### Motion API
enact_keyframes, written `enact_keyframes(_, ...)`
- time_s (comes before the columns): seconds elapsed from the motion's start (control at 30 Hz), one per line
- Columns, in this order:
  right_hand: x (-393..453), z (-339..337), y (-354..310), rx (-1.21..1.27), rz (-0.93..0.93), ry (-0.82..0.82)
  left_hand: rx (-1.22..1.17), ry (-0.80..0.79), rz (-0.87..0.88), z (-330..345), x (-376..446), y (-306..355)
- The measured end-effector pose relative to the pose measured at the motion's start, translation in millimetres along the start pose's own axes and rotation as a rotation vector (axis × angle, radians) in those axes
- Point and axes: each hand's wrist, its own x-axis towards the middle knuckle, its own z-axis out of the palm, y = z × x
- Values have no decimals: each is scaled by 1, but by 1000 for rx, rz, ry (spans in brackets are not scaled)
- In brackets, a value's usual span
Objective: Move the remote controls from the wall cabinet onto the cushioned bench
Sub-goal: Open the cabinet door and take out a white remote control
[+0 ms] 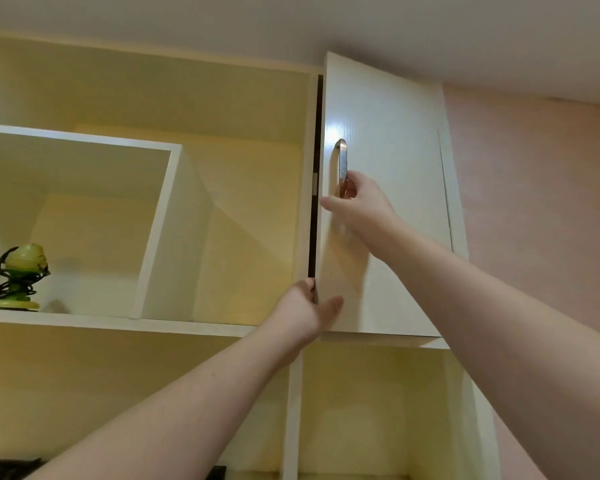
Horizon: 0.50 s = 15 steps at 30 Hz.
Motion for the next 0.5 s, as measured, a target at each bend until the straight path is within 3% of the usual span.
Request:
enact_keyframes(0.07, -5, 13, 2, -324, -9, 99, 1, 15, 18, 0, -3, 1)
enact_keyframes(0.13, -12, 26, 2, -479, 20, 118, 32, 29, 33, -1, -6, 4)
enact_keyframes(0.27, -16, 36, 3, -574, 92, 119, 78, 36, 55, -2, -12, 6)
enact_keyframes(0.5, -29, 5, -9, -561, -16, 131, 26, -4, 137, 2, -32, 23)
